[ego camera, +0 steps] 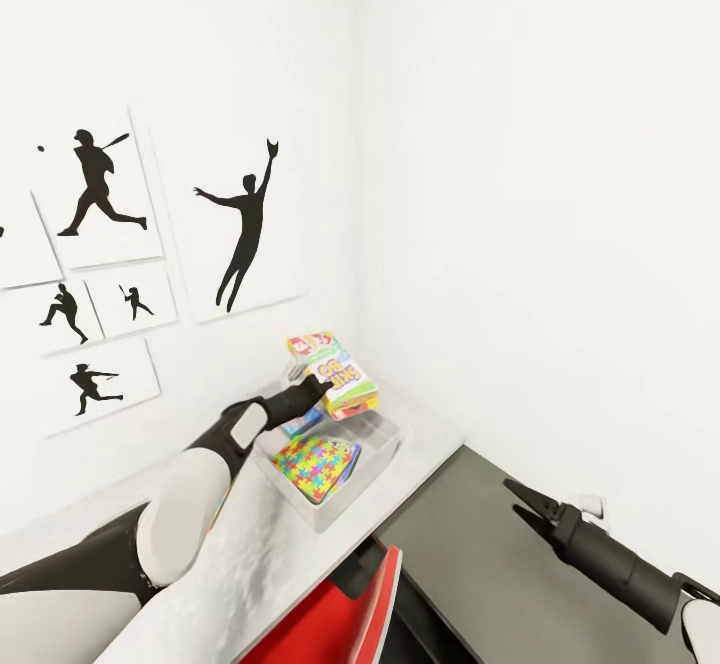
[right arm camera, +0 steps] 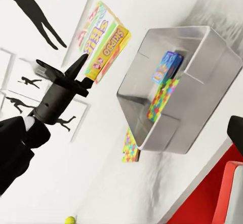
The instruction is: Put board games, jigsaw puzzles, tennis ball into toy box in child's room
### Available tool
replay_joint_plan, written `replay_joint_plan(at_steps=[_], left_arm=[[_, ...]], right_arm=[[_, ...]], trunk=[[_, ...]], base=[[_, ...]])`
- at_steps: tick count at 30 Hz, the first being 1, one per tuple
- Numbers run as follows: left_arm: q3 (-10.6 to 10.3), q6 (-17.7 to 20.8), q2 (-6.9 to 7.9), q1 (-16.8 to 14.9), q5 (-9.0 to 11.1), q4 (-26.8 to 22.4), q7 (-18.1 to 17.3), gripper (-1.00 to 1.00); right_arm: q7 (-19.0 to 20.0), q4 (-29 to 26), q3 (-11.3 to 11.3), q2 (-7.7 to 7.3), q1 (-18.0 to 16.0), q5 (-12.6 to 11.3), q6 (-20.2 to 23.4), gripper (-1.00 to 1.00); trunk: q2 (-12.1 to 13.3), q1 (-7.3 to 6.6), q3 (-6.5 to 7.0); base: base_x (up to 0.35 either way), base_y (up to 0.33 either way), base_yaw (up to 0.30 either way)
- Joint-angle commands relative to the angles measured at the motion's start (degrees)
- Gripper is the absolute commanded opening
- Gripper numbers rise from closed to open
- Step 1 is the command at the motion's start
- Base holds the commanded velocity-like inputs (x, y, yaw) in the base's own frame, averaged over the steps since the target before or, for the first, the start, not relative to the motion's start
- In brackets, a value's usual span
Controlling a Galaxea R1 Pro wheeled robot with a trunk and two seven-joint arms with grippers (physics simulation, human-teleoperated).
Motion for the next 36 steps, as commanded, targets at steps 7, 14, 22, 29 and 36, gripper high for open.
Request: replay_joint_plan(at_steps=[7, 14, 22, 29, 36], left_arm=[[1.82, -1.32, -0.14, -0.01, 1.04, 1.05, 4.07, -1.0], [4.12, -1.37, 0.21, -0.01, 1.38, 1.11, 4.69, -1.0], [4.23, -1.43, -0.02, -0.01, 1.43, 1.11, 4.72, -1.0], [4.24, -1.43, 0.09, -0.01, 1.38, 1.11, 4.8, -1.0], [4.3, -1.43, 0.17, -0.01, 1.41, 1.11, 5.67, -1.0]], right_arm=[[4.11, 0.01, -0.19, -0.01, 0.03, 0.32, 1.31, 1.0], [4.45, 0.01, -0.13, 0.14, -0.01, 0.32, 1.31, 1.0], [2.37, 0.01, 1.44, -0.94, -11.6, 0.7, 1.31, 1.0], [-18.71, 1.7, 11.06, -0.7, -30.6, -1.46, 1.31, 1.0], [-31.29, 17.07, 15.67, -0.11, -43.0, -5.78, 1.31, 1.0]], trunk=[[-0.04, 0.02, -0.02], [-0.04, 0.02, -0.02], [-0.04, 0.02, -0.02], [-0.04, 0.02, -0.02], [-0.04, 0.02, -0.02]], base=[[0.0, 0.0, 0.0], [0.0, 0.0, 0.0], [0.0, 0.0, 0.0], [0.0, 0.0, 0.0], [0.0, 0.0, 0.0]])
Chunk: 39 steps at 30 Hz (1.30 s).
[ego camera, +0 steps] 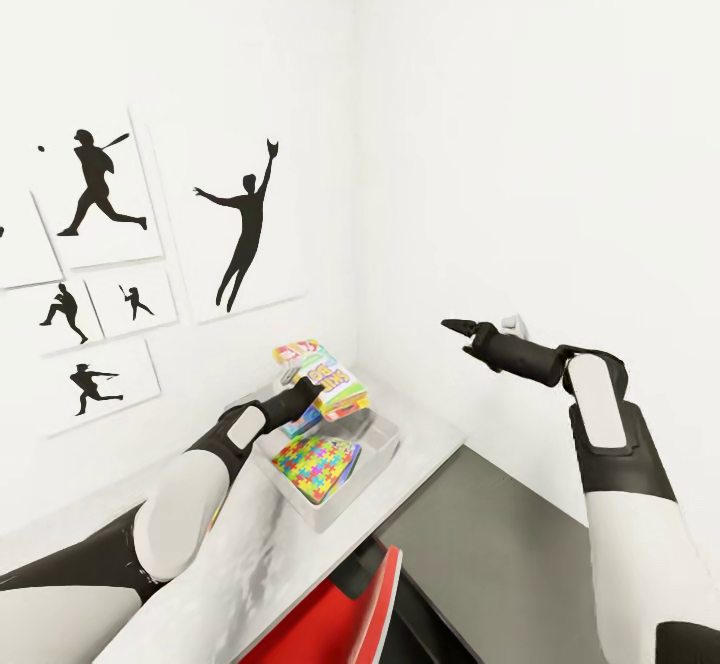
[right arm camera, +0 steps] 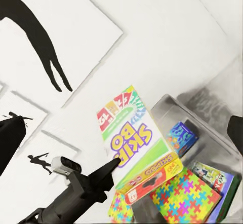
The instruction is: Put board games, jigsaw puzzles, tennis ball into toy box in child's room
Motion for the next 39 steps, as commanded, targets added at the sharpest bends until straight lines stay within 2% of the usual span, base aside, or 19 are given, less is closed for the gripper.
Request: replay_joint_plan(at_steps=[1, 6, 9, 14, 21, 39], left_arm=[[0.18, 0.54, -0.04, 0.0, 0.52, -0.09, 0.65, -1.0], [0.18, 0.54, -0.15, 0.02, 0.54, -0.09, 5.69, -1.0], [0.2, 0.47, -0.14, 0.01, 0.55, -0.09, 6.8, -1.0], [0.29, 0.37, -0.09, 0.01, 0.61, -0.09, 7.09, -1.0], [2.6, 0.35, 0.03, 0.01, 0.56, -0.09, 6.73, -1.0], [2.93, 0.47, 0.19, 0.0, 0.56, -0.09, 6.58, -1.0]], right_arm=[[-0.29, 1.81, 0.0, 0.01, -0.54, -0.03, 0.26, 1.0], [-1.86, 5.14, 0.37, 0.1, -1.12, -0.56, 0.1, 1.0], [-2.14, 5.13, 0.46, 0.03, -0.64, -0.66, 0.1, 1.0], [-2.22, 4.95, 0.56, 0.0, 0.08, -0.63, 0.26, 1.0], [-2.26, 2.14, 0.48, 0.02, 0.18, -0.65, 0.26, 1.0], [-2.26, 1.91, 0.57, 0.11, 0.19, -0.64, 0.26, 1.0]], trunk=[[-0.05, 0.02, -0.03], [-0.05, 0.02, -0.03], [-0.05, 0.02, -0.03], [-0.05, 0.02, -0.03], [-0.05, 0.02, -0.09], [-0.05, 0.02, -1.62]], base=[[0.0, 0.0, 0.0], [0.0, 0.0, 0.0], [0.0, 0.0, 0.0], [0.0, 0.0, 0.0], [0.0, 0.0, 0.0], [0.0, 0.0, 0.0]])
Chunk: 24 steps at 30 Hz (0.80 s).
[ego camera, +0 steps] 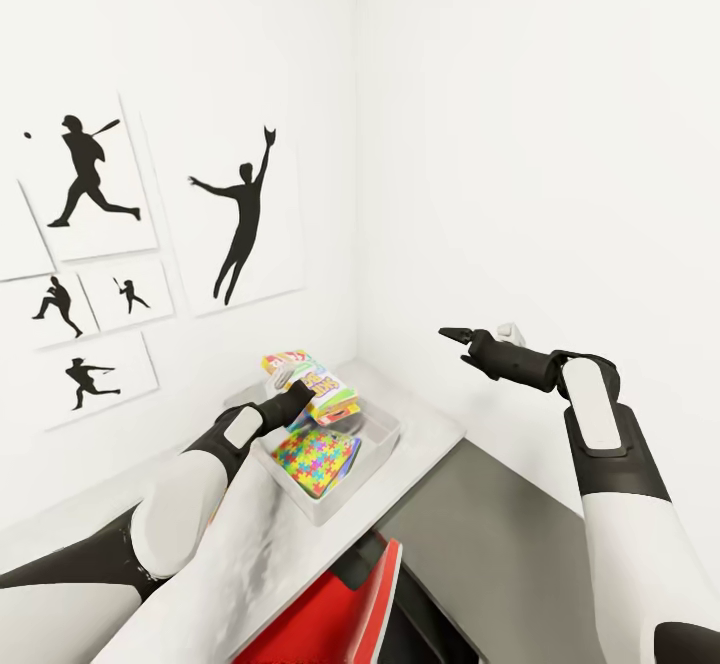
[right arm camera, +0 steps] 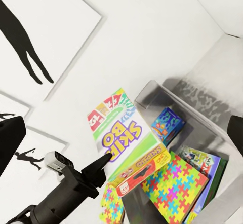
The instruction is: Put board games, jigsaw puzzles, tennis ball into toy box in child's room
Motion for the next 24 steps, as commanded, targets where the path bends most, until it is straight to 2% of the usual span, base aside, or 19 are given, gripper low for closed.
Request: replay_joint_plan(at_steps=[1, 24], left_arm=[[0.18, 0.51, -0.03, -0.03, 0.58, -0.12, 0.05, -1.0], [0.19, 0.46, 0.02, -0.03, 0.47, -0.12, -0.1, -1.0]], right_arm=[[0.2, -0.01, -0.07, 0.0, -0.06, 0.16, 0.27, 1.0], [0.2, -0.1, -0.03, 0.0, -0.06, 0.15, 0.27, 1.0]], trunk=[[-0.13, 0.03, -0.21], [-0.13, 0.03, -2.36]], base=[[0.0, 0.0, 0.0], [0.0, 0.0, 0.0]])
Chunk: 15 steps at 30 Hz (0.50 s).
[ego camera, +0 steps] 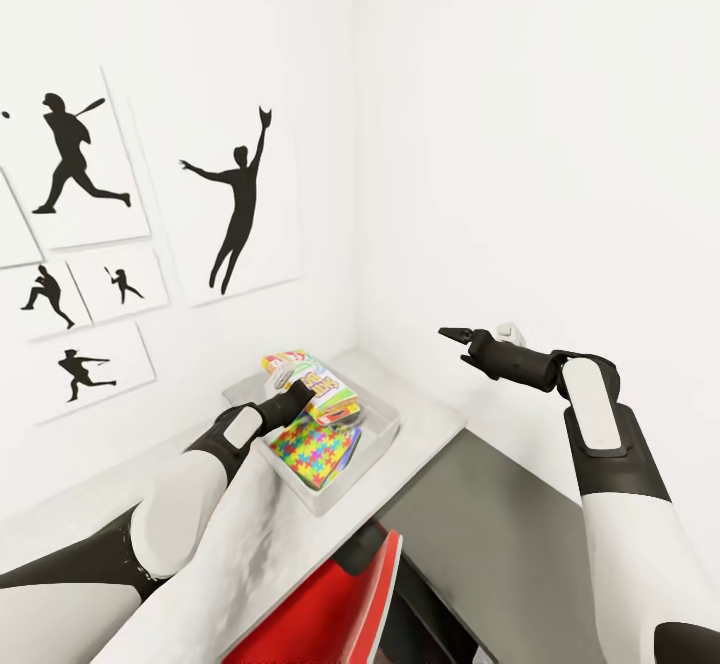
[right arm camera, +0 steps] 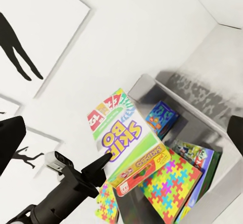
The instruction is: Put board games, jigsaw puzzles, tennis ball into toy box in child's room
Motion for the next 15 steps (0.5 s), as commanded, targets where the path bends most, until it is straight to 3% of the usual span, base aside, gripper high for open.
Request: replay_joint_plan(at_steps=[1, 15], left_arm=[[0.19, 0.55, -0.05, -0.03, 0.55, -0.13, 0.07, -1.0], [0.18, 0.61, -0.07, -0.03, 0.54, -0.13, -0.16, -1.0]], right_arm=[[0.2, -0.01, -0.06, 0.0, -0.07, 0.16, 0.27, 1.0], [0.2, -0.03, -0.03, 0.0, -0.07, 0.16, 0.27, 1.0]], trunk=[[-0.14, 0.03, -0.23], [-0.14, 0.03, -1.53]], base=[[0.0, 0.0, 0.0], [0.0, 0.0, 0.0]])
